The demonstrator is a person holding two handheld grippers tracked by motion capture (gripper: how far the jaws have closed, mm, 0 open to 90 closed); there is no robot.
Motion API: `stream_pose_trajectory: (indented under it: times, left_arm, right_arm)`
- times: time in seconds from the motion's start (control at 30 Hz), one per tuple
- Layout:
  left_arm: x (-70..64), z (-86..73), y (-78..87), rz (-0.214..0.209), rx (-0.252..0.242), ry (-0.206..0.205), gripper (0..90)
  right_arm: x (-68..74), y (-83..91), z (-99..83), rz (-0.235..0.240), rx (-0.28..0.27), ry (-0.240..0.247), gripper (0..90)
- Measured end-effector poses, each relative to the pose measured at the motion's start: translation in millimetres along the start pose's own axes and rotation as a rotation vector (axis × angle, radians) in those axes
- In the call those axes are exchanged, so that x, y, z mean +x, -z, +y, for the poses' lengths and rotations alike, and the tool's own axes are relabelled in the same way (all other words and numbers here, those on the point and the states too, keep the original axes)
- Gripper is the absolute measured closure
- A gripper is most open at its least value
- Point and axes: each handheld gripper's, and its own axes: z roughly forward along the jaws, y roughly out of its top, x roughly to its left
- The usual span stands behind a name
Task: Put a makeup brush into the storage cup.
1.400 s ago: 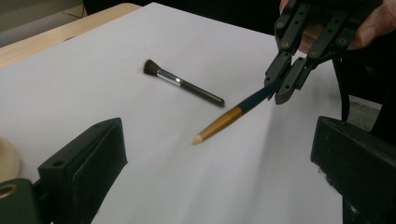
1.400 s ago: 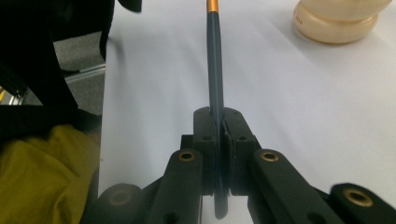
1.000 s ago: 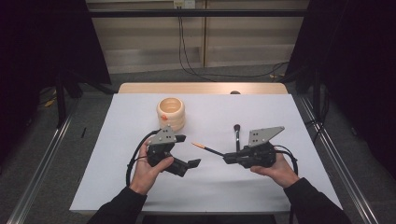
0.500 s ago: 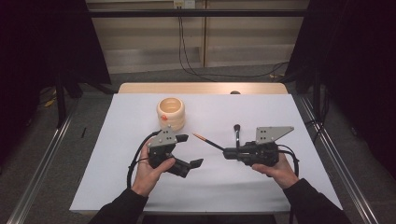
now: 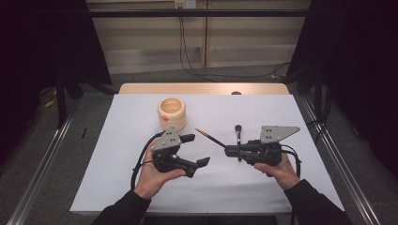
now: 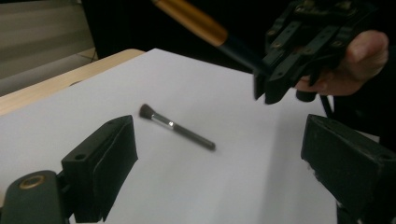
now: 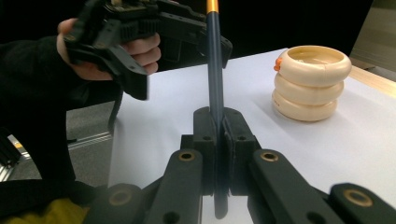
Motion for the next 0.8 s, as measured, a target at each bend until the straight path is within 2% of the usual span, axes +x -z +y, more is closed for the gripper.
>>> stream_pose_trajectory:
  times: [0.13,0.2,0.43,0.6,0.73,0.8]
  left_arm:
    - [-4.5,5.9,-0.4,-0.008,-0.012,-0.012,15.4]
    - [-5.3,7.2,0.3,-0.018,-0.034,-0.019,21.5]
    - [-2.4,10.5,0.2,-0.006,-0.059,0.023,31.9]
    - [-1.5,15.0,-2.9,-0.014,-0.071,0.031,37.4]
    - [-2.1,16.9,-4.4,0.011,-0.087,0.035,40.4]
    - [-2.2,16.5,-5.5,-0.001,-0.087,0.036,43.3]
  right_arm:
    - [1.0,-1.0,0.5,0.009,-0.003,0.003,86.1]
    - [1.2,-1.3,0.6,0.005,-0.004,0.002,86.1]
    - [3.0,-2.9,1.4,0.01,-0.005,0.011,86.1]
    - [2.9,-2.4,1.7,0.002,-0.005,0.016,86.1]
    - [2.8,-4.0,0.8,0.002,0.0,0.015,86.1]
    - [2.2,-4.3,0.4,0.003,-0.001,0.012,86.1]
